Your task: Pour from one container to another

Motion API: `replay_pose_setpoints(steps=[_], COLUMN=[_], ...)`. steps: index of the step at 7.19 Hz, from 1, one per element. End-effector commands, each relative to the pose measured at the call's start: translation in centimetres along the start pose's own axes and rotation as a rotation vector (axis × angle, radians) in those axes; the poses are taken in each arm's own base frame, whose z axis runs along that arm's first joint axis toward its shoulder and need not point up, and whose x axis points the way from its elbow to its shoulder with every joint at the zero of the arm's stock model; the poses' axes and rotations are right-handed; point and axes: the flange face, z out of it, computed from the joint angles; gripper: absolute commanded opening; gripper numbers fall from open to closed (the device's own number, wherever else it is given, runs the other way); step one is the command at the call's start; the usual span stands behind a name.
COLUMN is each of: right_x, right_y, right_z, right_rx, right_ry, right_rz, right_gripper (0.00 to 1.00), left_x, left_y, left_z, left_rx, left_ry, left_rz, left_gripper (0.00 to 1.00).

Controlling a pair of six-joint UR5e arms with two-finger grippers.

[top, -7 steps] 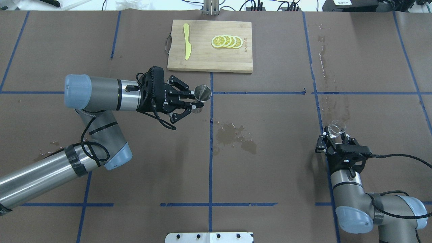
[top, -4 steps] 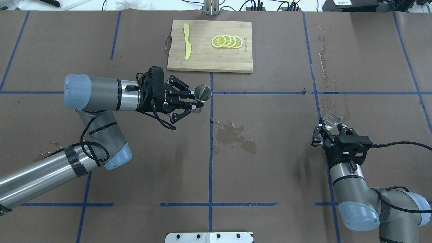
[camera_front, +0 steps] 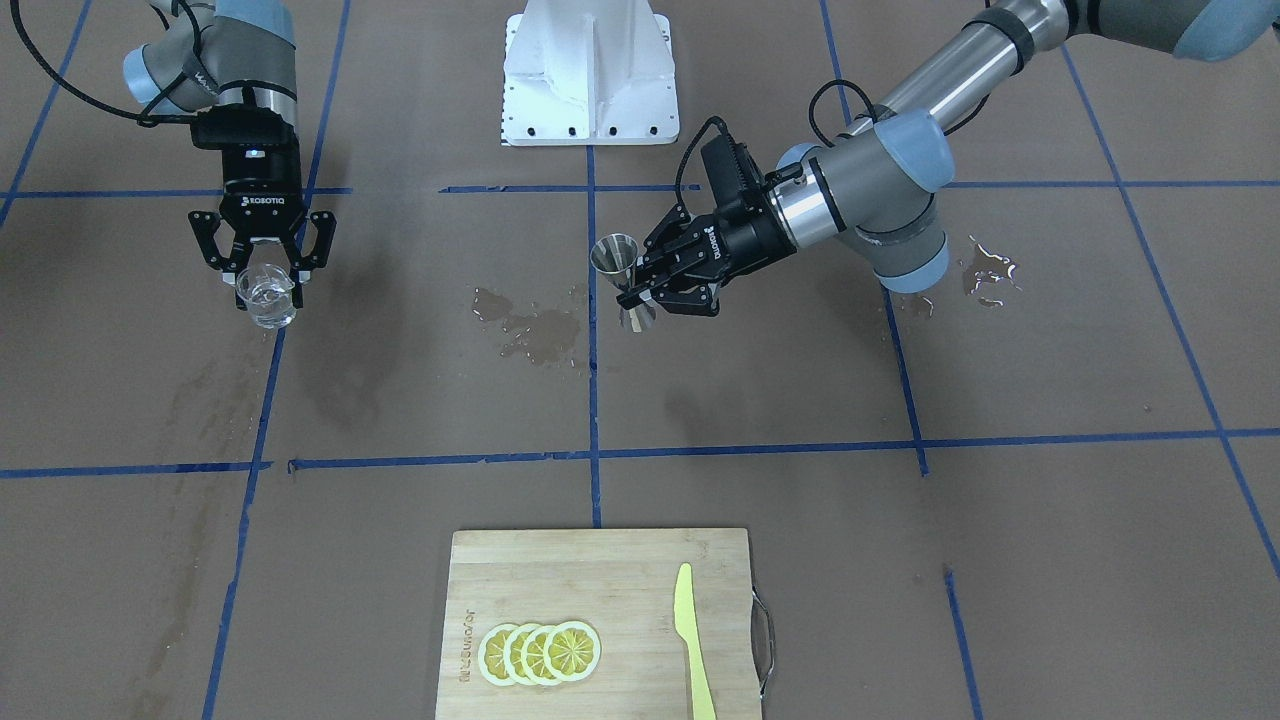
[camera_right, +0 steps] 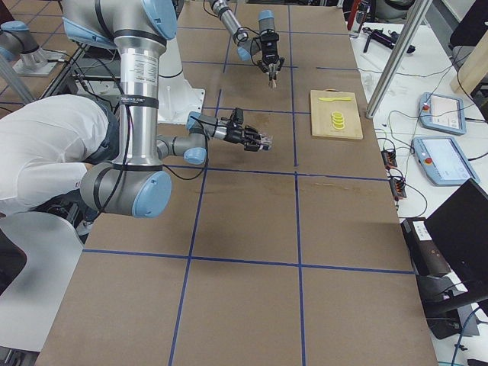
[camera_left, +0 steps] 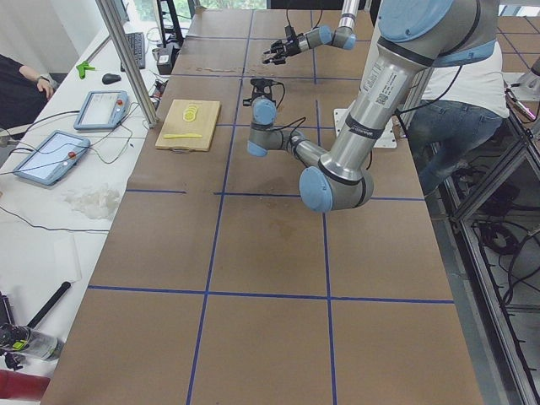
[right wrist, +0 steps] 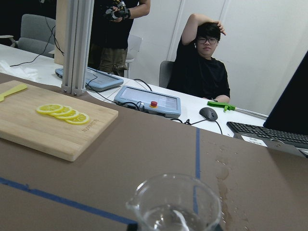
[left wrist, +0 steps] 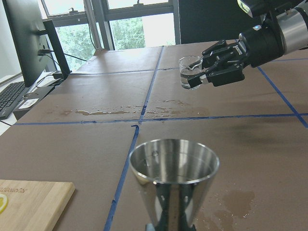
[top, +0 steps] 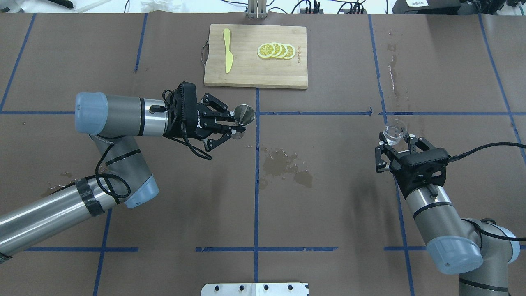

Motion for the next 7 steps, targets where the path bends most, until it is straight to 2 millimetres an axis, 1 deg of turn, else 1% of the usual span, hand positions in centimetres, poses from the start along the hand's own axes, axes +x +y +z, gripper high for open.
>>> replay_pose_setpoints(steps=[1, 2, 3, 4, 5, 7], right_x=[-3.5, -4.6, -5.3, -7.8, -10.0, -13.9], right_y=[-4.0, -5.7, -7.4, -10.3, -11.9, -15.1], right_z=[0.8, 1.3, 1.4, 1.5, 1.9, 1.8], right_rx=[0.023, 0.025, 0.001, -0.027, -0.045, -0.075], right_ry=[-0.054, -0.067, -0.064, -0.056, -0.038, -0.01], right_rz=[0.006, 0.021, -0.003, -0.028, -0.059, -0.111], right_gripper=[0.0, 0.0, 0.0, 0.0, 0.0, 0.0], left_x=[0.0, 0.1, 0.2, 0.5, 0.7, 0.9], left_y=[0.1, 0.1, 0.5, 0.3, 0.5, 0.5], left_z=[0.0, 0.0, 0.1, 0.2, 0.4, 0.8], left_rx=[0.0, 0.0, -0.004, -0.001, -0.003, 0.0], left_ry=[0.0, 0.0, -0.008, -0.005, -0.001, -0.027], left_rz=[0.001, 0.001, -0.003, -0.004, -0.006, -0.023], left_gripper=[0.0, 0.0, 0.0, 0.0, 0.0, 0.0])
